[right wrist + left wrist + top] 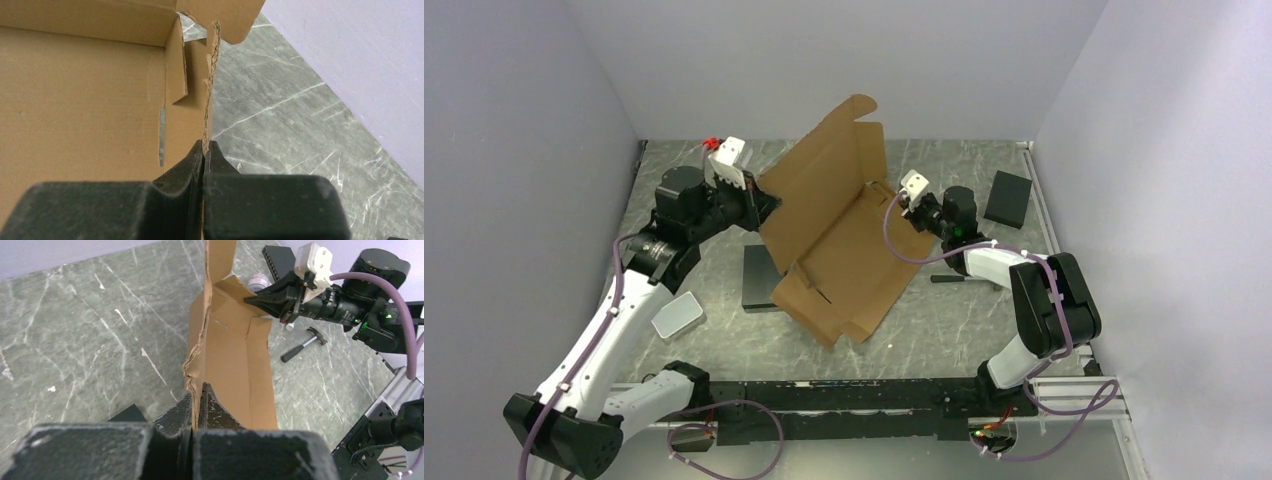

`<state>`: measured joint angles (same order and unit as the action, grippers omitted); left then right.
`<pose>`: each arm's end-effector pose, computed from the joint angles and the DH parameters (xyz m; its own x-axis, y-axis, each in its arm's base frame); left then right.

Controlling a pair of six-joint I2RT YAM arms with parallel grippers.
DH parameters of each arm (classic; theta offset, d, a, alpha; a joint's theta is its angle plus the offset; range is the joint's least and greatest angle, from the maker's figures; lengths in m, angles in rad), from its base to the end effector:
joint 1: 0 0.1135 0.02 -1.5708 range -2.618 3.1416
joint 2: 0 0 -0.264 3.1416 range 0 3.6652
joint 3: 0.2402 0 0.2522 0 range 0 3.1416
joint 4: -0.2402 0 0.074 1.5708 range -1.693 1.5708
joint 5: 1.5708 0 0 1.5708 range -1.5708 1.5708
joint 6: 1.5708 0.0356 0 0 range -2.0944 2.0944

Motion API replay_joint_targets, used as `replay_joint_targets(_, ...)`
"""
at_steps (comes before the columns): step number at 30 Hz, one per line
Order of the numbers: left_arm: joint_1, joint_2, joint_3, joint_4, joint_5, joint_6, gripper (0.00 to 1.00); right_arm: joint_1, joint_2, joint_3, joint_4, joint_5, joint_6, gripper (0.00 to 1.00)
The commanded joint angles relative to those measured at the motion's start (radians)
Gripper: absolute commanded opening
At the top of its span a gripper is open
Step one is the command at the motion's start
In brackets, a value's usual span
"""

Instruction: Fold the paper box

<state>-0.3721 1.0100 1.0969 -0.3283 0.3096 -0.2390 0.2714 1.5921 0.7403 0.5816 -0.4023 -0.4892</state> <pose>0.2040 -0.0913 0.3923 -0.3636 -0.1001 -0.9262 0.5515 0.7781 -0.3006 0.3190 0.1032 0.2041 0.0597 -0.4322 -0.8998 -0.6595 0.6596 -0.3606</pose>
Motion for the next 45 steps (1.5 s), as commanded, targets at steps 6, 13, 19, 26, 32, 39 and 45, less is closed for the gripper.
replay_joint_targets(6, 0.004, 0.072, 0.162, -0.049, 0.116, 0.159, 0.0, 0.008, -0.038, 0.057, -0.063, -0.054, -0.049, 0.0)
replay_joint_targets(13, 0.002, 0.144, 0.284, -0.106, 0.189, 0.316, 0.0, 0.009, -0.041, 0.116, -0.071, -0.069, -0.012, 0.0)
replay_joint_targets(19, 0.001, 0.209, 0.344, -0.167, 0.267, 0.349, 0.0, 0.011, -0.031, 0.137, -0.081, -0.089, -0.034, 0.0)
replay_joint_targets(26, 0.0, 0.233, 0.365, -0.154, 0.305, 0.38, 0.0, 0.011, 0.031, 0.213, -0.114, -0.042, -0.058, 0.0)
replay_joint_targets(32, -0.034, 0.298, 0.477, -0.189, 0.29, 0.483, 0.0, 0.011, 0.083, 0.279, -0.104, -0.017, -0.037, 0.0)
replay_joint_targets(39, -0.1, 0.358, 0.502, -0.192, 0.22, 0.621, 0.0, 0.011, 0.158, 0.247, 0.067, 0.097, 0.051, 0.02)
replay_joint_targets(45, -0.14, 0.316, 0.364, -0.118, 0.167, 0.664, 0.0, 0.006, 0.16, 0.189, 0.089, 0.046, 0.034, 0.07)
